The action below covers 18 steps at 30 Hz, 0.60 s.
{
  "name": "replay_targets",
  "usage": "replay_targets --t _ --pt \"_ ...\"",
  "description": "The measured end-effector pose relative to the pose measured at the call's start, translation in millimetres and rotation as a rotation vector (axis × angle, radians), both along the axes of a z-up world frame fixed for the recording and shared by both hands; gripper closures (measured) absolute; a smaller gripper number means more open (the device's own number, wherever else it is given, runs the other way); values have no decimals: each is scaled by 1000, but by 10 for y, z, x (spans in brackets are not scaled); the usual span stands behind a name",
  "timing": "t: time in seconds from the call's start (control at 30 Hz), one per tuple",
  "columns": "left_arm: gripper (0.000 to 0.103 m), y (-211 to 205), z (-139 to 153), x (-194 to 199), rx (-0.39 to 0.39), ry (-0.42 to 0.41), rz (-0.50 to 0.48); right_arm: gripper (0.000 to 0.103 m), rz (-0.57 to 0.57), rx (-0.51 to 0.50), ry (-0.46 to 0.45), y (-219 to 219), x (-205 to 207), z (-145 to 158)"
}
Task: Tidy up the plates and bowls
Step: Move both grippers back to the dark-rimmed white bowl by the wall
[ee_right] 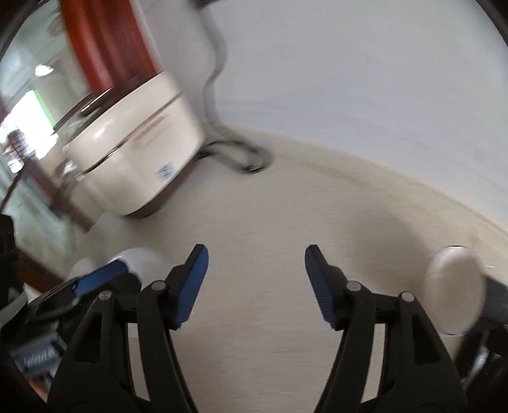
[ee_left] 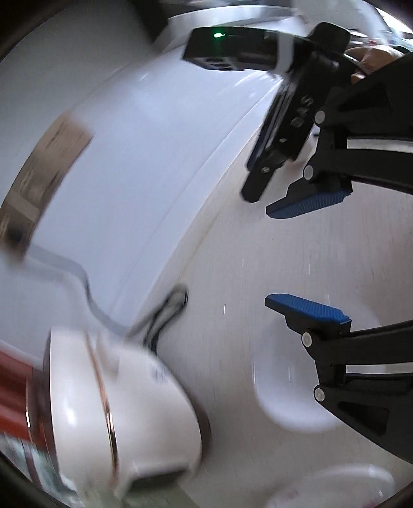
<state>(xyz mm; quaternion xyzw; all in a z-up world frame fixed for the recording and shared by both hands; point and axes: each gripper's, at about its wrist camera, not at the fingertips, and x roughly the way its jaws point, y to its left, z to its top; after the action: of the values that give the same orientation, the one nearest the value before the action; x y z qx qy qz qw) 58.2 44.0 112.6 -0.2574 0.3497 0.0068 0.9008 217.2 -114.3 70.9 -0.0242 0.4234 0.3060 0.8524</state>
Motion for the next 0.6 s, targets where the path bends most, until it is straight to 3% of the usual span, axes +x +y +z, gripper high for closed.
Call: replay_targets --t 0.23,0.37,0.6 --pt "52 -543 -164 429 -21 -9 -176 36 -311 -67 -125 -843 91 -78" --pt "52 -858 -239 698 -90 8 -279 36 -428 -105 -127 -1153 259 -114" --pt "52 -1340 -434 1177 -46 71 -359 36 -591 -118 -121 -1636 445 -296"
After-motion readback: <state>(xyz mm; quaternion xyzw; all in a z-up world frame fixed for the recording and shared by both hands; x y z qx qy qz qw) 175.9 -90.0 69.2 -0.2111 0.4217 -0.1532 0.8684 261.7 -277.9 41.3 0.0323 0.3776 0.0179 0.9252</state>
